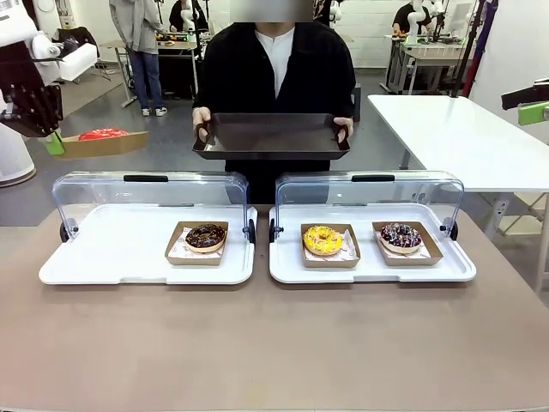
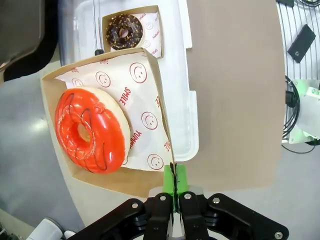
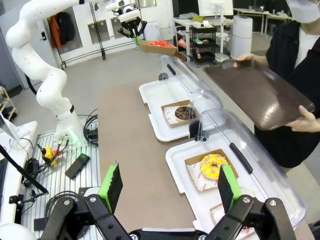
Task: Provide the desired donut to the person.
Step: Place the picked Paper togo box onto the Handle tray extended by the person.
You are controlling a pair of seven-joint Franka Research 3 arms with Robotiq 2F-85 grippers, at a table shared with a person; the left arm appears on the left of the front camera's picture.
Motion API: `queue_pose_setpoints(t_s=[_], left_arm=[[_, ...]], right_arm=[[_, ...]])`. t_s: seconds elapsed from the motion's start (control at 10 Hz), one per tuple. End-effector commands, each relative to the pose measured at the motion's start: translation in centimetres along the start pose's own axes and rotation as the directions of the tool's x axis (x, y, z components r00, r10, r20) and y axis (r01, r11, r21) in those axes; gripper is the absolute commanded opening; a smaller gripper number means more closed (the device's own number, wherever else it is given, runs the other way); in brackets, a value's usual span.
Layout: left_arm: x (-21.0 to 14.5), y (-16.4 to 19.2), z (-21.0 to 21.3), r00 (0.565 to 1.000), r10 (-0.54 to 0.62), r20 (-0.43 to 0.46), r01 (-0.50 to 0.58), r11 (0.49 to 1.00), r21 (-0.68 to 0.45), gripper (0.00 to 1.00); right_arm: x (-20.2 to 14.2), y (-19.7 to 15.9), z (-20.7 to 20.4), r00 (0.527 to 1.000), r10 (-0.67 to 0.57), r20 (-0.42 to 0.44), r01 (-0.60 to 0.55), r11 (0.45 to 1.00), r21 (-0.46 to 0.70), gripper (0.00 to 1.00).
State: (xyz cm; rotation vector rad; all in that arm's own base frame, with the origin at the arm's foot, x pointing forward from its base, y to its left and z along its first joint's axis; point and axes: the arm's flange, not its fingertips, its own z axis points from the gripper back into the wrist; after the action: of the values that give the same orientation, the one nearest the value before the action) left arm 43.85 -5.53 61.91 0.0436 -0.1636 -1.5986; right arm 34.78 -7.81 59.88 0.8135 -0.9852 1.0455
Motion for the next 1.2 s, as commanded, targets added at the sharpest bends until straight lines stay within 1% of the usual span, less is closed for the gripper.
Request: queue_pose_setpoints(t_s=[0.0,0.7,0.8,0.9,1.1], left_arm=[[-0.1,-1.2,0.9,1.0,-0.006,-0.008,0.006,1.0,0.014,0.0],[-0.1,-0.9,0.9,1.0,-0.002,0.001,0.002,1.0,0.008,0.01],[1.1,-0.3,2.7,0.999,-0.037,-0.027,0.038,0.999,0.036,0.01],[2.9,-0.4,4.1,0.997,-0.054,-0.047,0.055,0.998,0.023,0.01],[8.0,-1.0,7.5,0.989,-0.118,-0.092,0.124,0.99,0.061,0.01]], right_arm=[[0.1,-0.2,-0.1,1.0,0.006,0.022,-0.006,1.0,0.005,1.0],[0.1,-0.2,-0.1,1.0,0.006,0.022,-0.006,1.0,0.005,1.0],[0.1,-0.2,-0.1,1.0,0.006,0.022,-0.006,1.0,0.005,1.0],[0.1,-0.2,-0.1,1.0,0.006,0.022,-0.006,1.0,0.005,1.0],[0.1,-0.2,-0.1,1.0,0.006,0.022,-0.006,1.0,0.005,1.0]])
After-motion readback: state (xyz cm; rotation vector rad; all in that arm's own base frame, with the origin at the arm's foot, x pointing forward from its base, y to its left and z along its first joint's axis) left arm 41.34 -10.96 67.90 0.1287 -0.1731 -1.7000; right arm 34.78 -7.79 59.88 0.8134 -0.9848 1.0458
